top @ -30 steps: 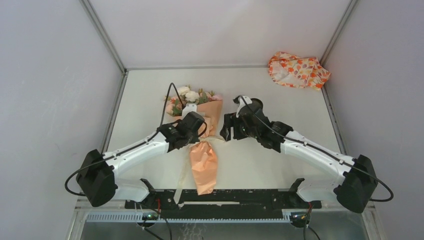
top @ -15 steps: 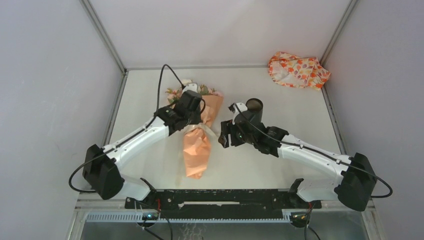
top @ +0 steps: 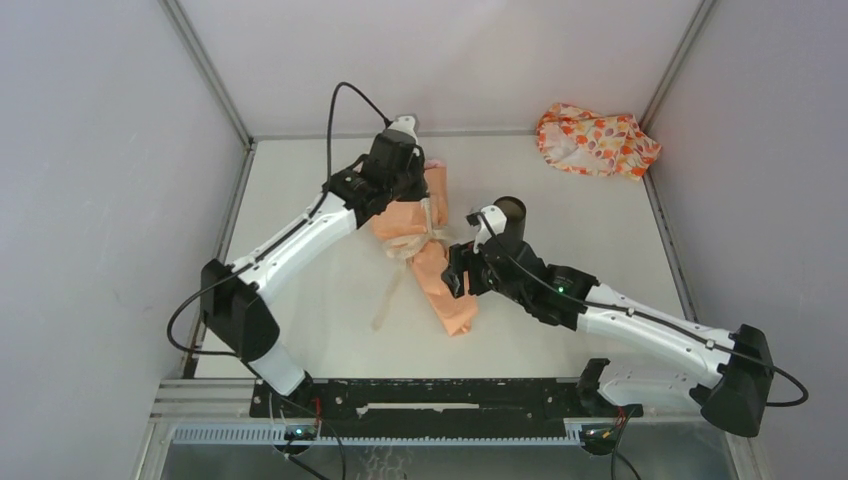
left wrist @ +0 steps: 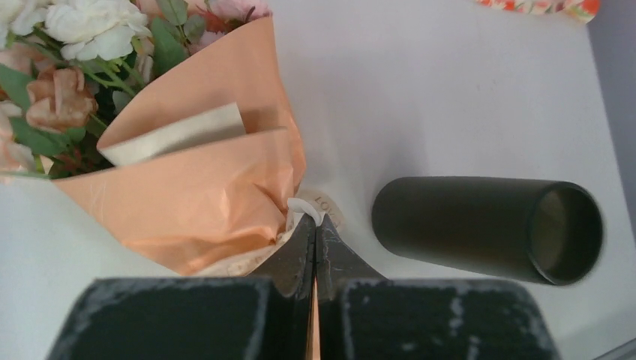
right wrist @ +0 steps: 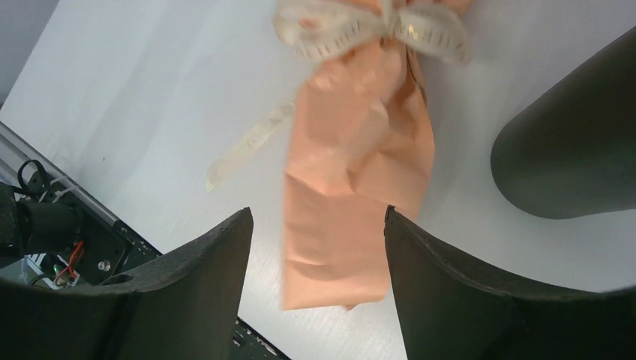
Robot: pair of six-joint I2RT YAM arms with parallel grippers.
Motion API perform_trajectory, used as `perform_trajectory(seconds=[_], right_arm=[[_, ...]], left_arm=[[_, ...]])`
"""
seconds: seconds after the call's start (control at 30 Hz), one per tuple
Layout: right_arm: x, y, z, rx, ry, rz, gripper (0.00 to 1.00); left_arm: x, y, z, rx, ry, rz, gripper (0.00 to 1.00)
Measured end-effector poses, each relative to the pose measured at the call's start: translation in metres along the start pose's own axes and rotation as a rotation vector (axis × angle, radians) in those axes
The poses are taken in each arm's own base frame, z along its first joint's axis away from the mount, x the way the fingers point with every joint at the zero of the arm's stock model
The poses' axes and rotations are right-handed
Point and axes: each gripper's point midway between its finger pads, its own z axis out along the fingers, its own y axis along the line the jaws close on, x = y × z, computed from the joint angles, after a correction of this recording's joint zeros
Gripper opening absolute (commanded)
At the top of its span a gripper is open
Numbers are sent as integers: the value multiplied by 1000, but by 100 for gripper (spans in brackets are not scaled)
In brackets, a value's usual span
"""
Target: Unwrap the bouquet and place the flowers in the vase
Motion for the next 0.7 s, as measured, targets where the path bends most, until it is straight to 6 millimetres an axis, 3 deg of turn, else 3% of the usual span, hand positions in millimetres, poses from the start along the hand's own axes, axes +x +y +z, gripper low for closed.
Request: perform_trajectory(seconds=[0.2,0.3,0.4,0.5,0.6,0.7], right_arm=[[-12,19,-20,-55,-74,-49,73],[-12,23,-20,-69,-79,-61,73],[-5,25,-11,-69,-49,-76,73],[11,29,9,-72,19,-99,73],[27,38,33,-82,101,-123,72],[36,51,54,-111,158,-134,70]], left_arm=[[32,26,46,-17,105,-18,0],[29,38,53,-22,111,-41,0],[1,42,49,-3,63,-68,0],[-40,38,30,29,-15,-90,0],[-90,31,-7,64,-130,-106,1],[-134,25,-58,100,-264,-116,2]])
